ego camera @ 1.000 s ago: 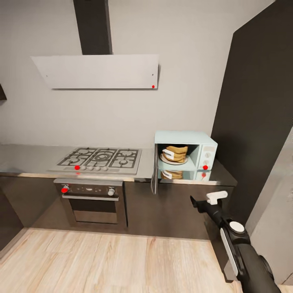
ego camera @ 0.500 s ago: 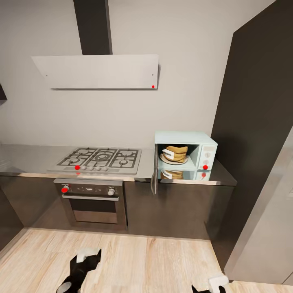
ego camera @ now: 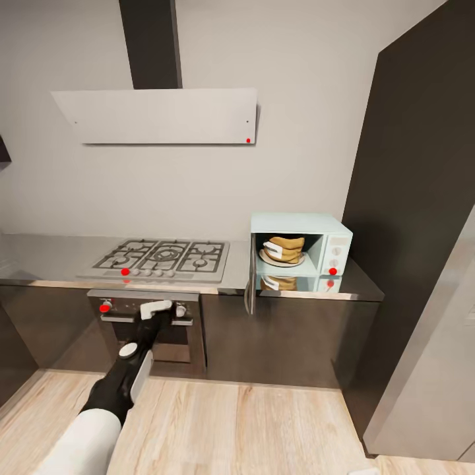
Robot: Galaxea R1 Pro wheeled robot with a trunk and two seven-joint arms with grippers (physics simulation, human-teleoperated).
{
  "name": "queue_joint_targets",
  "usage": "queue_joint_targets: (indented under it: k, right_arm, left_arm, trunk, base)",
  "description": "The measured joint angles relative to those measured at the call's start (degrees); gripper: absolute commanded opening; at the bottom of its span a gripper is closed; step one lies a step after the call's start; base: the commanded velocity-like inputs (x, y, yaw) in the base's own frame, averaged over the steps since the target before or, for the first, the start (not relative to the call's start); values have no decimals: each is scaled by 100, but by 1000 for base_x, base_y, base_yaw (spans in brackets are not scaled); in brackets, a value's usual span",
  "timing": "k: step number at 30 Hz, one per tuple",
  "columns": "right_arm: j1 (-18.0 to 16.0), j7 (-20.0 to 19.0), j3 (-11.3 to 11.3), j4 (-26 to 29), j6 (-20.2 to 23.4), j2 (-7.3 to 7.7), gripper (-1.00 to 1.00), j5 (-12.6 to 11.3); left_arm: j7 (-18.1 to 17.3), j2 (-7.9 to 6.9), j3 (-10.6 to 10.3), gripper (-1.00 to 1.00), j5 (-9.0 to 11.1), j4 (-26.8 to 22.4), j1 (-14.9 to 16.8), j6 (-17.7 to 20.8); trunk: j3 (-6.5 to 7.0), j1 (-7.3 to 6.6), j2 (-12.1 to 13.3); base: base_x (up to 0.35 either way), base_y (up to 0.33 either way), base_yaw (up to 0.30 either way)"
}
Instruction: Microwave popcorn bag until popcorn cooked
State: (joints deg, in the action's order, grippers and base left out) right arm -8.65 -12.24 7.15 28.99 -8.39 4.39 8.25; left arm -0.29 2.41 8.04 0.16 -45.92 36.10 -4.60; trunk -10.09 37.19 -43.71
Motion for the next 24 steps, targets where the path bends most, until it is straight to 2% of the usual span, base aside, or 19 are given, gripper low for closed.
queue_joint_targets:
  k: [4,8,13,21,24]
  right_arm:
    - [1,40,-8,-3,0,-7,100,3]
    - [1,46,-10,-4,0,-10,100,5]
    - [0,35,-15,-5,0,0,100,20]
    - [0,30,-19,-6,0,-8,100,21]
    - [1,38,-16,-6,0,-11,100,21]
  left_arm:
    - [-6,12,-13,100,0,11,121,7]
    - [4,90,-23,100,-6,5,171,24]
    - [-3,222,-29,100,-8,2,173,24]
    - [7,282,-27,100,-8,2,182,27]
    - [5,299,-35,100,-8,6,183,26]
  trunk:
    - [-1,0,0]
    - [-1,0,0]
    - [-1,0,0]
    - [-1,0,0]
    - [-1,0,0]
  base:
    - [0,0,-164]
    - [0,0,-239]
    - [1,0,-31]
    - [100,-43,-6]
    - [3,-2,-249]
